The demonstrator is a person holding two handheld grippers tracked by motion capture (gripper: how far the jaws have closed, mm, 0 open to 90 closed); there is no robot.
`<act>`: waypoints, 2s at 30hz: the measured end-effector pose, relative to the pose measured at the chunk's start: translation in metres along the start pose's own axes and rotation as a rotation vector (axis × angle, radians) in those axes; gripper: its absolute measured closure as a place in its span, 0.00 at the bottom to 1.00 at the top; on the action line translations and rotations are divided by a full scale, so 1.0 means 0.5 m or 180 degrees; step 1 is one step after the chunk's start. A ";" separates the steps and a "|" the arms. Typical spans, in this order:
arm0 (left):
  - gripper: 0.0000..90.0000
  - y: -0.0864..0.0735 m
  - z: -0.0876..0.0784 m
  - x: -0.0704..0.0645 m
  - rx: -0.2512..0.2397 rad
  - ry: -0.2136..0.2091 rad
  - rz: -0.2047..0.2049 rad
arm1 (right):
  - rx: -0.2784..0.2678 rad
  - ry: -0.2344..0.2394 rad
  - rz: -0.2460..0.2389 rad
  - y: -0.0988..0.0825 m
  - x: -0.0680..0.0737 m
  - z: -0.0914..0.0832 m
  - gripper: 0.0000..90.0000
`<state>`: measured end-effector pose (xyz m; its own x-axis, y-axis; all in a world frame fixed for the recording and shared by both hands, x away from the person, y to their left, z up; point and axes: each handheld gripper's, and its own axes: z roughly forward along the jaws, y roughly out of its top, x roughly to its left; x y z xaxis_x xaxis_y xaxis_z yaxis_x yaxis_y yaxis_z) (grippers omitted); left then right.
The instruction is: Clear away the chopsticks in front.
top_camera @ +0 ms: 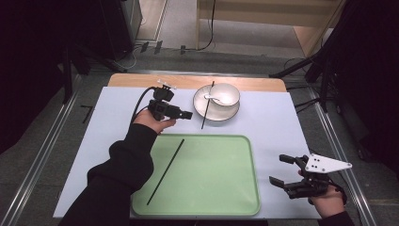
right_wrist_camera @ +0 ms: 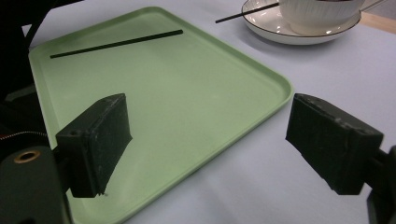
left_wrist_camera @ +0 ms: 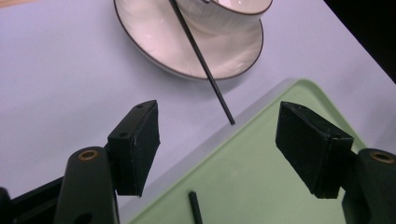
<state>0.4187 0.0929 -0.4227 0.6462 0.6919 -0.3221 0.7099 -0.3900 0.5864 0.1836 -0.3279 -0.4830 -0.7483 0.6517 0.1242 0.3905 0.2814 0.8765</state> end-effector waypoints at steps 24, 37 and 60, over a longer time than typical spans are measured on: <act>0.54 0.091 0.167 -0.003 0.0287 0.0233 -0.0016 | -0.0067 -0.0017 -0.0010 0.001 -0.006 -0.006 0.16; 0.68 0.085 0.243 0.009 0.0255 0.0324 -0.0204 | -0.0075 -0.0015 -0.0011 -0.001 -0.009 -0.009 0.16; 0.96 0.084 0.242 0.026 0.0198 0.0368 -0.0673 | -0.0074 -0.0005 -0.0011 -0.004 -0.011 -0.010 0.16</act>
<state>0.4909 0.0121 -0.4921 0.4477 0.8256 -0.3434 0.8441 -0.2635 0.4670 0.1841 -0.3356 -0.4828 -0.7488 0.6518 0.1205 0.3755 0.2673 0.8875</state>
